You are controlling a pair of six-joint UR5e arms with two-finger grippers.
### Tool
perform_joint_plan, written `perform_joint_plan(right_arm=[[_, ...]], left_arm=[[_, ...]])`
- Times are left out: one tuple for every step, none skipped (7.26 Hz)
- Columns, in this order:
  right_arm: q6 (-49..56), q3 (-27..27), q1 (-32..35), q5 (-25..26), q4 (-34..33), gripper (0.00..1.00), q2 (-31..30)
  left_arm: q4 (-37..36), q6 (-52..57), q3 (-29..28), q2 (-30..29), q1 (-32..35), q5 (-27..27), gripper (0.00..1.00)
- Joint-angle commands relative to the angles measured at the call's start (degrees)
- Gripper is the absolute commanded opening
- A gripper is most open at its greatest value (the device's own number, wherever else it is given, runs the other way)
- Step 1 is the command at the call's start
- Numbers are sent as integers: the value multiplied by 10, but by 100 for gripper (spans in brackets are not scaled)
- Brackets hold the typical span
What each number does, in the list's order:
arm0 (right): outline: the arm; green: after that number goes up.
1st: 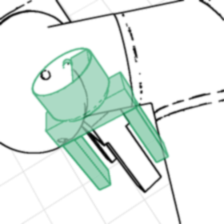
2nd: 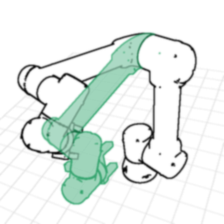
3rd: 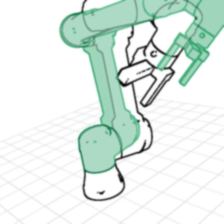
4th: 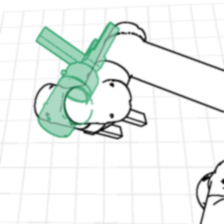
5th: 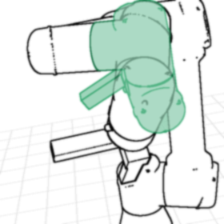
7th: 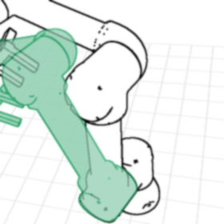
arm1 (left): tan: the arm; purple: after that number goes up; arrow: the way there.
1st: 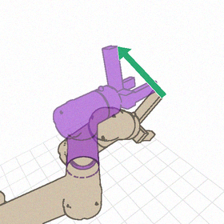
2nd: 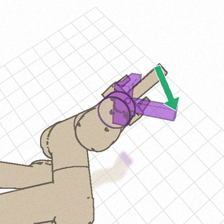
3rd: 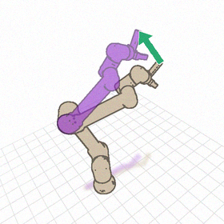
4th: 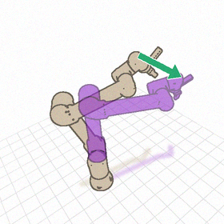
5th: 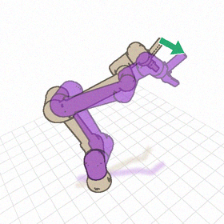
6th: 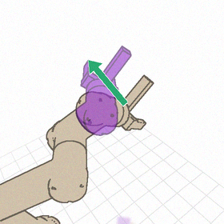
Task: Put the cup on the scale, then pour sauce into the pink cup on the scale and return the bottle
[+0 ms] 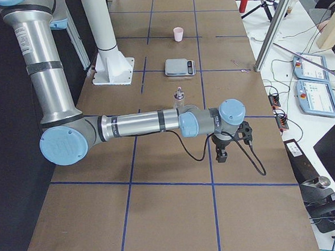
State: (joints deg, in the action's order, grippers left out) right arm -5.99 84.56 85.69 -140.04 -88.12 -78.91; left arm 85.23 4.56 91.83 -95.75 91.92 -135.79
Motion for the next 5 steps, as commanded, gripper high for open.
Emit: perform_joint_plan(right_arm=[[-1,10,8,5,1,100,-11],[-1,10,8,10,0,100,-9],[-1,10,8,10,2,100,-13],[-1,23,8,10,11,100,-19],[-8,31,8,10,12,100,-19]], left_arm=[[4,1,10,0,0,-11,100],[3,-6,17,0,0,-38,100],[4,-25,31,0,-1,-40,100],[5,-38,41,-1,-3,-40,100],[9,-37,54,-1,-4,-40,100]])
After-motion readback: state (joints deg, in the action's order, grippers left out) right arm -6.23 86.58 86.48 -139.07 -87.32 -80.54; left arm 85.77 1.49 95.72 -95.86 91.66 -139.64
